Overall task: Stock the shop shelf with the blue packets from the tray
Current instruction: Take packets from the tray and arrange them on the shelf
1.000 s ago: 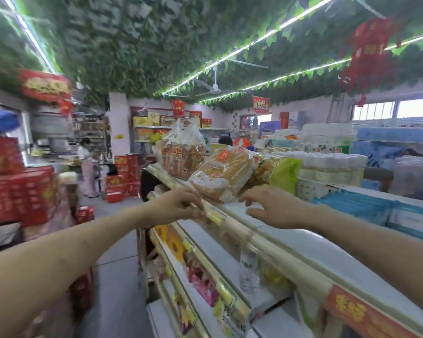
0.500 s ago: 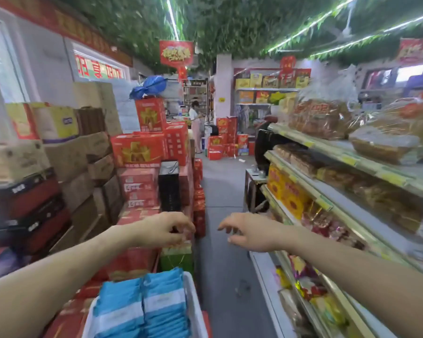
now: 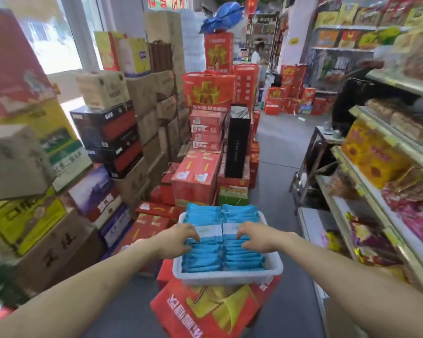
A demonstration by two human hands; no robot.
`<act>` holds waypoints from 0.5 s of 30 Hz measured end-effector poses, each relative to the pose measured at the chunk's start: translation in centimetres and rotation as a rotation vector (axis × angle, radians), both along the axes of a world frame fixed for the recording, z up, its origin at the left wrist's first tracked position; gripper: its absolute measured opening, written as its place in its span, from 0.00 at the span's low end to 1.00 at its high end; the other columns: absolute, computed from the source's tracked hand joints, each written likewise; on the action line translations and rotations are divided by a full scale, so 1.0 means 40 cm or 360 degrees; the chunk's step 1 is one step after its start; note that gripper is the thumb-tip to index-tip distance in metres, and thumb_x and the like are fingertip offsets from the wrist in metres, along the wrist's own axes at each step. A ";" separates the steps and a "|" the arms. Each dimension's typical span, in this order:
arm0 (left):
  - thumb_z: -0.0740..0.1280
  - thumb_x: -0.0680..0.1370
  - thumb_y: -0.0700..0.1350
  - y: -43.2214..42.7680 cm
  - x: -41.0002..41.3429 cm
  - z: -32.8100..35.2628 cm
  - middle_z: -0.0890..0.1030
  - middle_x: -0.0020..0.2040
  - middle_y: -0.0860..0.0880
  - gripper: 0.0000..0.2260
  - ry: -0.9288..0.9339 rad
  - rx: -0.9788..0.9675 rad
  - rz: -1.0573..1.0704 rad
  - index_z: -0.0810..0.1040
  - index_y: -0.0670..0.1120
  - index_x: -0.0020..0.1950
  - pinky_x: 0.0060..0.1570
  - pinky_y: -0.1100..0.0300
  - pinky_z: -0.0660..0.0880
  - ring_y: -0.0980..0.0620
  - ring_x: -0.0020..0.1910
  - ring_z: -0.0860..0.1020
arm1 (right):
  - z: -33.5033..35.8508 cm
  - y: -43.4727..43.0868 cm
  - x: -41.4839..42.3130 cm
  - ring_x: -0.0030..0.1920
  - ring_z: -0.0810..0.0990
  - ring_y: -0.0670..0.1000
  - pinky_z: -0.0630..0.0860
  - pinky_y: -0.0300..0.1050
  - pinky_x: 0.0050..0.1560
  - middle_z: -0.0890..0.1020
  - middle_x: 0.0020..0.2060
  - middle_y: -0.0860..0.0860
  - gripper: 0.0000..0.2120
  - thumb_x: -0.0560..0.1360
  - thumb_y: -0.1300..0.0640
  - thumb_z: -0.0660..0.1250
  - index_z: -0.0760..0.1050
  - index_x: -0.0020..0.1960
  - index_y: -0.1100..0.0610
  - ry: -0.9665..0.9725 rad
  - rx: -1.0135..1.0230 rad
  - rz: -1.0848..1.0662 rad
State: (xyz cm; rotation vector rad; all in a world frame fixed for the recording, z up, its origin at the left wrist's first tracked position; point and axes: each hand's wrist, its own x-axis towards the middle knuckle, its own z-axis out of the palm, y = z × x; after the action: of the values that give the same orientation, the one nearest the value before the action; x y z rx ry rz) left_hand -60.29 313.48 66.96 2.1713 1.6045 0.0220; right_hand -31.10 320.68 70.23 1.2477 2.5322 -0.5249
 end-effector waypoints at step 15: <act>0.65 0.79 0.52 0.106 0.048 -0.085 0.66 0.77 0.50 0.14 0.0261 0.0196 0.0033 0.79 0.59 0.64 0.73 0.43 0.62 0.45 0.74 0.65 | -0.106 0.060 0.014 0.79 0.60 0.57 0.62 0.57 0.78 0.58 0.82 0.52 0.22 0.79 0.52 0.65 0.72 0.73 0.46 -0.0074 0.0221 -0.0256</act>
State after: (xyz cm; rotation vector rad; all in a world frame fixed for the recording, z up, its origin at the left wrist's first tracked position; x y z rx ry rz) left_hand -58.38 317.72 63.57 2.3017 1.7582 -0.0532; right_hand -30.55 323.08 66.01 1.5042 2.4794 -0.3533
